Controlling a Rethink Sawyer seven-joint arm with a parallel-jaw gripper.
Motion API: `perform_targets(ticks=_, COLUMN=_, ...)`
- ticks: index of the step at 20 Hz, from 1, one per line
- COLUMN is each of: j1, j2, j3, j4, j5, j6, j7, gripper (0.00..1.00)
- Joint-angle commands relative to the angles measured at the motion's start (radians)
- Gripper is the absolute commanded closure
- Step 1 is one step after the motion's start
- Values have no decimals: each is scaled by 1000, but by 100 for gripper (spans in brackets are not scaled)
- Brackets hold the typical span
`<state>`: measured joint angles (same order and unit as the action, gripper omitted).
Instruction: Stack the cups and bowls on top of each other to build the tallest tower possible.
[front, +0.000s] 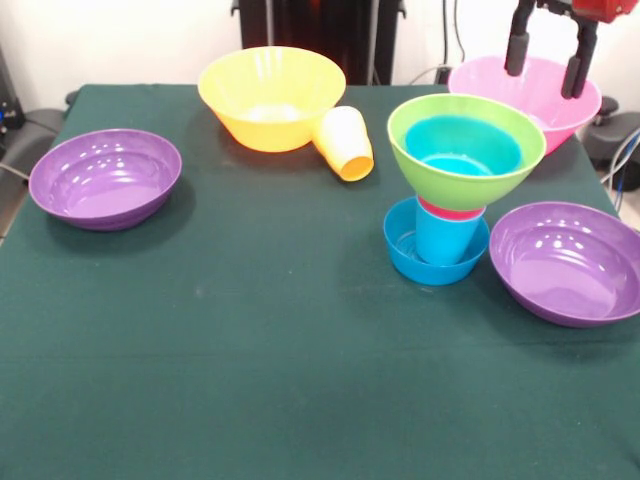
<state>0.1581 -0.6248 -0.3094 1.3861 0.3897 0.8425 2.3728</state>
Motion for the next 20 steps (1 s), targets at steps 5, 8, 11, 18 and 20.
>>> perform_targets(ticks=5, j1=-119, j2=-92, j3=171, j4=26, j5=-201, j6=123, j7=-341, gripper=0)
perform_targets(ticks=8, j1=-152, j2=-119, j3=197, j4=34, j5=-235, j6=146, j7=-362, gripper=0)
perform_targets(ticks=11, j1=-194, j2=-149, j3=226, j4=51, j5=-263, j6=162, j7=-391, gripper=0)
perform_targets(ticks=18, j1=-262, j2=-202, j3=275, j4=120, j5=-305, j6=150, j7=-441, gripper=0)
perform_targets(ticks=20, j1=-276, j2=-216, j3=288, j4=144, j5=-317, j6=139, j7=-452, gripper=0)
